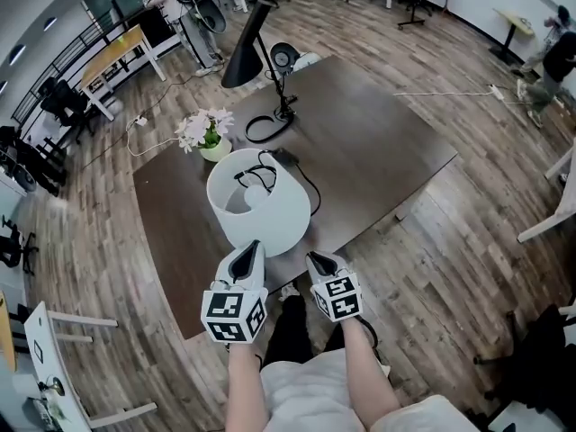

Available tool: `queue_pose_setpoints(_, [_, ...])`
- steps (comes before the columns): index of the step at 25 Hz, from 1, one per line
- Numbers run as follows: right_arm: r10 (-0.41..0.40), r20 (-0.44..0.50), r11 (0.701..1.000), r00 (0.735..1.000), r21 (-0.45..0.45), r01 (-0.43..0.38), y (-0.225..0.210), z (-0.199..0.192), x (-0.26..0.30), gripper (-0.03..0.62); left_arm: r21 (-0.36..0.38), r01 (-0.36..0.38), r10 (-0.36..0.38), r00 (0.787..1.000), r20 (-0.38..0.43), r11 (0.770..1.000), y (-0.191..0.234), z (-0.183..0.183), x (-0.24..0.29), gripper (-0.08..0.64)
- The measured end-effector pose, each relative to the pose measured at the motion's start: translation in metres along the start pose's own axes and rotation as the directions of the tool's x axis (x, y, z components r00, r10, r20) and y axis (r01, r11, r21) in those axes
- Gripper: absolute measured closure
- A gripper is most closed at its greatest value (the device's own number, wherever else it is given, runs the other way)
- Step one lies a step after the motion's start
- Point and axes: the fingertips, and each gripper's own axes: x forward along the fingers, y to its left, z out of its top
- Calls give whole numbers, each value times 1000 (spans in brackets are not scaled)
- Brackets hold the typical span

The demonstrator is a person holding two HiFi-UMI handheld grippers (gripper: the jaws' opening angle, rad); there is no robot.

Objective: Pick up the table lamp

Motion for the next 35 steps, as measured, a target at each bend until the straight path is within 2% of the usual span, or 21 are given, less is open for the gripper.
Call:
queue_pose_setpoints(4, [-17, 22, 1000, 1000, 14, 16, -7, 7, 20, 531, 13, 10, -10, 1000, 0, 1000, 2, 6, 6, 558])
queue_pose_setpoints(14, [11, 30, 998, 999, -65, -9, 0, 17, 70, 509, 18, -32, 32, 999, 10, 999, 28, 21, 18, 558])
queue_pose_setpoints(18, [26, 38, 995, 999, -93, -22, 14, 27, 90, 457, 13, -35, 34, 999, 28, 999, 31, 28, 19, 558])
queue_pose_setpoints(24, [-35, 37, 992, 999, -121, 39, 21, 33, 122, 394, 72, -36, 34, 999, 33, 997, 36, 33, 22, 558])
queue_pose_setpoints(26, [-63, 27, 988, 998, -139, 66, 23, 35, 133, 353, 81, -32, 29, 999, 35, 996, 38, 34, 23, 558])
queue_pose_setpoints(33, [-137, -12, 977, 990, -169, 133, 22, 34, 158, 371, 105, -27, 25, 1000, 19, 994, 48, 37, 25, 558])
queue_pose_setpoints(35, [-148, -13, 975, 989, -170, 144, 20, 34, 164, 376, 131, -32, 31, 999, 7, 991, 51, 37, 28, 558])
